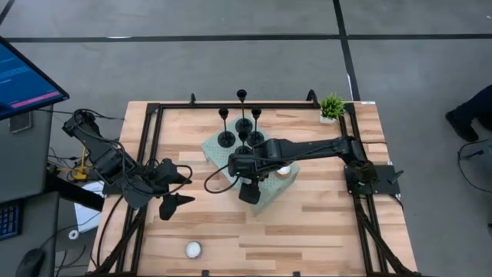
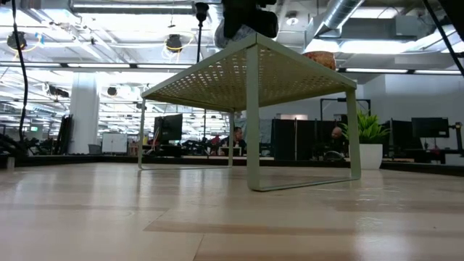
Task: Pick & Place candle stick holders
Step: Put the blue scented candle on the shelf
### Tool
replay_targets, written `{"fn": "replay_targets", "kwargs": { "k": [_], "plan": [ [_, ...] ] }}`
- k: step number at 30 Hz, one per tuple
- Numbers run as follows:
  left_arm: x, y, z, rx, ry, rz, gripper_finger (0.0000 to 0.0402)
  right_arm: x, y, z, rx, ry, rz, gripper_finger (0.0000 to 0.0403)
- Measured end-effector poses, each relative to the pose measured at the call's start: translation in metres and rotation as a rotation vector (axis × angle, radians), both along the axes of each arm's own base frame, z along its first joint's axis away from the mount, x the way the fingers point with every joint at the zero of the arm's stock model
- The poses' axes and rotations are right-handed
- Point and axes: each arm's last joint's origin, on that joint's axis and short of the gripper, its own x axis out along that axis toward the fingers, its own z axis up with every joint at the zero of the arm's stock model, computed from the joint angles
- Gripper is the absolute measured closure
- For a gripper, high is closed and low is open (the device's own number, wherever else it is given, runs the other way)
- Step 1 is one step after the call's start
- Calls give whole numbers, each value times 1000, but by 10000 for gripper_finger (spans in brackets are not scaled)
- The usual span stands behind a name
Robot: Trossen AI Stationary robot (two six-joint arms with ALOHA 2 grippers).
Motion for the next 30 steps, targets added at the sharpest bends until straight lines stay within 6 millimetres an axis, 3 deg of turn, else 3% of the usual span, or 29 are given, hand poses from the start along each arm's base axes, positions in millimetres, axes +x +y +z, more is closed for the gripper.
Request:
{"fn": "replay_targets", "kwargs": {
  "k": [30],
  "plan": [
    [0,0,0,-4,0,2,101,5,-11,-12,-65,11,-71,111]
  ]
}}
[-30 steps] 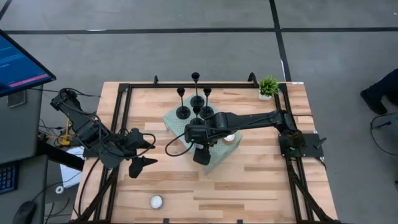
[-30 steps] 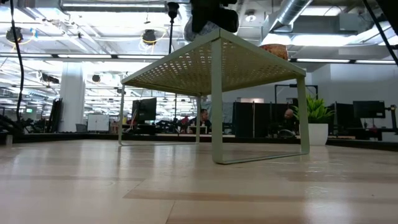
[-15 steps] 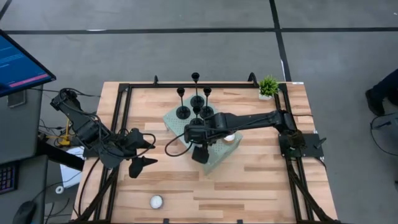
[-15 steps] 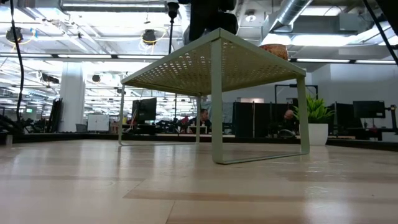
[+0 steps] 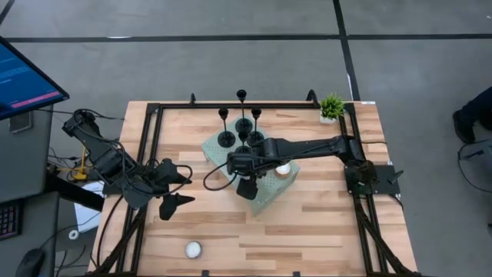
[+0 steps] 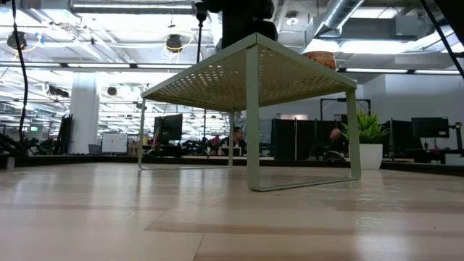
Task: Pick & Place candle stick holders
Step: Put the blue scented candle on the shelf, then put the red scented candle on the shelf
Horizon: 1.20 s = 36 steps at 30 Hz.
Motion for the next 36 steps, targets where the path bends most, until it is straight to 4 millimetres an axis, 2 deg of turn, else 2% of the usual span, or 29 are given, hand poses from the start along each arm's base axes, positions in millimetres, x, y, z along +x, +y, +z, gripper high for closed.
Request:
{"fn": "replay_targets", "kwargs": {
  "k": [3,14,22,27,30,33,36],
  "plan": [
    [0,0,0,0,0,0,101,3,0,-5,4,8,0,111],
    [0,0,0,-4,-5,0,101,2,0,-4,19,8,6,108],
    [0,0,0,-5,-5,0,101,2,0,-3,22,7,-1,42],
    [0,0,0,-7,-2,-6,101,1,-1,13,13,-31,-6,31],
    [0,-2,0,-21,14,-37,101,-4,0,32,3,-51,-7,35],
    [3,-6,-2,-34,46,-82,101,-14,5,53,6,-53,2,39],
    [8,-15,-7,-64,120,-179,101,-31,16,65,19,-37,17,41]
  ]
}}
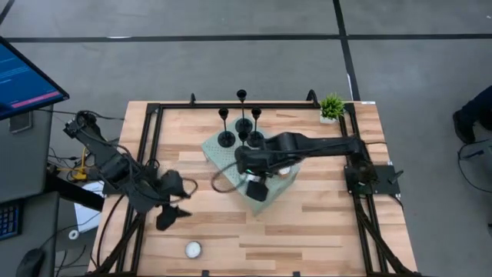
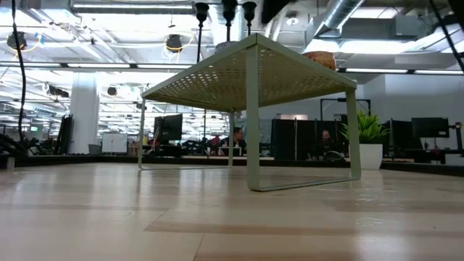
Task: Pick & Place candle stick holders
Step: Put the red scented candle on the shelf
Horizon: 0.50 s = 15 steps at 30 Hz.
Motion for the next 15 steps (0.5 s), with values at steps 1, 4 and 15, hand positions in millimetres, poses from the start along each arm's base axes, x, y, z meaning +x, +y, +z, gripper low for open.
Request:
{"fn": "replay_targets", "kwargs": {
  "k": [1,4,15],
  "plan": [
    [2,-4,-3,-8,32,-37,101,-7,4,5,3,12,-3,41],
    [11,-19,-13,-28,143,-148,101,-30,21,22,11,6,-5,42],
    [42,-83,-68,90,440,-352,101,-90,98,57,101,-128,-45,42]
  ]
}}
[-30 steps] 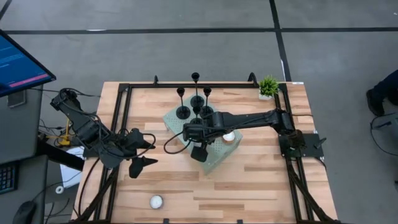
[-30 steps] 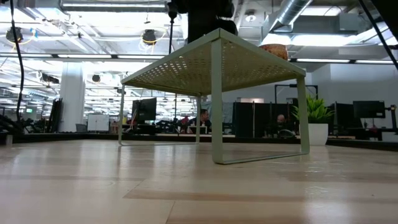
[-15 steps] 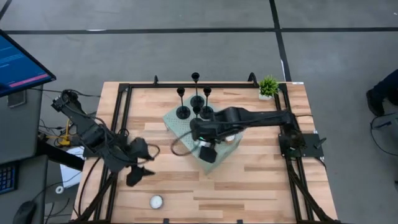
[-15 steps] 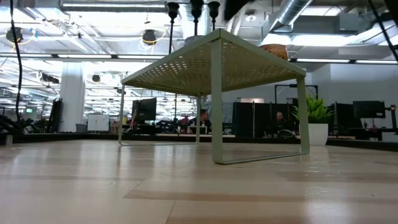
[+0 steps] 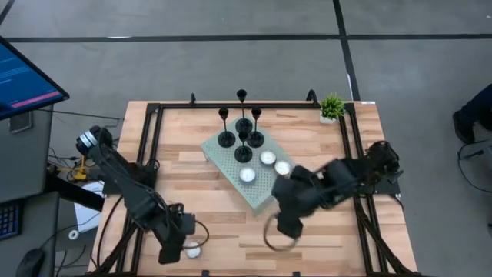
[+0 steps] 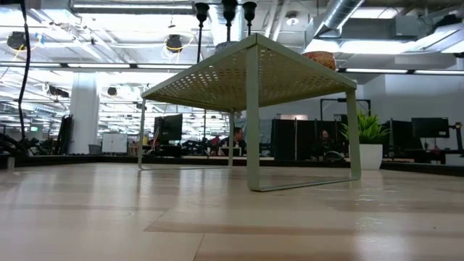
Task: Pick & Place candle stick holders
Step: Put the red scented candle on the shelf
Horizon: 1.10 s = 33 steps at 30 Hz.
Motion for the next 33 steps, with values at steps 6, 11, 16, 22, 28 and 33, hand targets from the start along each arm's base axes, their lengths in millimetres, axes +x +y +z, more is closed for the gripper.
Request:
{"fn": "replay_targets", "kwargs": {
  "k": [6,11,16,22,28,33],
  "plan": [
    [7,-25,-26,79,52,-47,101,-23,40,-2,34,-14,-24,42],
    [14,-39,-41,100,56,-55,101,-38,61,-2,53,-41,-70,42],
    [22,-47,-50,123,15,-30,101,-50,74,-2,55,-72,-98,42],
    [31,-55,-62,160,-27,-15,92,-58,83,-2,76,-72,-101,42],
    [35,-62,-75,163,5,-31,81,-63,87,-2,77,-71,-85,42],
    [37,-65,-82,181,21,-29,72,-63,88,-2,77,-71,-83,42]
  ]
}}
